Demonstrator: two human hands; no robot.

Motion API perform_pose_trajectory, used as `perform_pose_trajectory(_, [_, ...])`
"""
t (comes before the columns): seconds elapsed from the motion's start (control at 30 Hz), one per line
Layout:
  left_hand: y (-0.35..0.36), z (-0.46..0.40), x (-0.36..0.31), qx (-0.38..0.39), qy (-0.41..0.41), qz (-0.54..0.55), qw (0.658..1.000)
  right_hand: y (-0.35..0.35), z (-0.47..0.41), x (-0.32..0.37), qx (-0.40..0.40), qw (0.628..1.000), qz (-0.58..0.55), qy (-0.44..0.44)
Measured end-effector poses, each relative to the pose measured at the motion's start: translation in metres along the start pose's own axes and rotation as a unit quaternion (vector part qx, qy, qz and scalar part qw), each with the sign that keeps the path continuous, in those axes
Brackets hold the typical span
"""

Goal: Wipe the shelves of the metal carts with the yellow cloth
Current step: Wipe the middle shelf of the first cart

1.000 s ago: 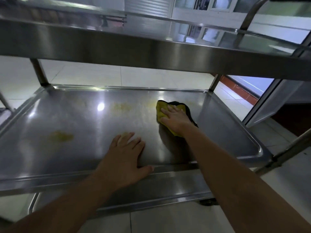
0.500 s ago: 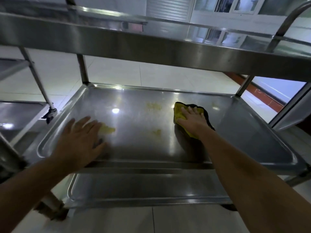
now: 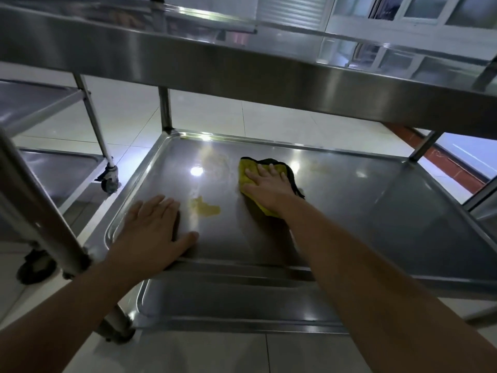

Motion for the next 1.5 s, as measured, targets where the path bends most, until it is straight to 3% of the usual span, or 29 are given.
perform_pose_trajectory(0.3, [-0.003, -0.001, 0.010, -0.019, -0.045, 0.080, 0.996, 0.002, -0.003, 0.092, 0.002, 0.995, -0.001, -0.104])
perform_pose_trajectory(0.53, [-0.007, 0.005, 0.005, -0.009, -0.057, 0.053, 0.997, 0.012, 0.032, 0.078, -0.015, 0.988, 0.001, -0.154])
perform_pose_trajectory(1.07, [-0.009, 0.006, 0.001, -0.018, -0.064, 0.028, 0.997, 0.016, 0.110, -0.150, -0.018, 0.999, -0.003, 0.035])
perform_pose_trajectory(1.3, [-0.016, 0.014, -0.008, -0.096, -0.089, 0.020, 0.991, 0.025, 0.137, -0.149, -0.029, 0.998, 0.008, 0.050])
perform_pose_trajectory(1.5, [-0.013, 0.017, -0.008, -0.089, -0.069, 0.038, 0.993, 0.024, 0.138, -0.105, -0.014, 0.999, 0.014, 0.050])
Point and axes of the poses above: each hand's wrist, its own z-axis away from the middle knuckle, its own y-axis out of the palm, x = y × z, the point moved 4 cm from there along -z, towards the middle knuckle, and after that the axes turned 8 degrees about z, right-handed, at the moved point
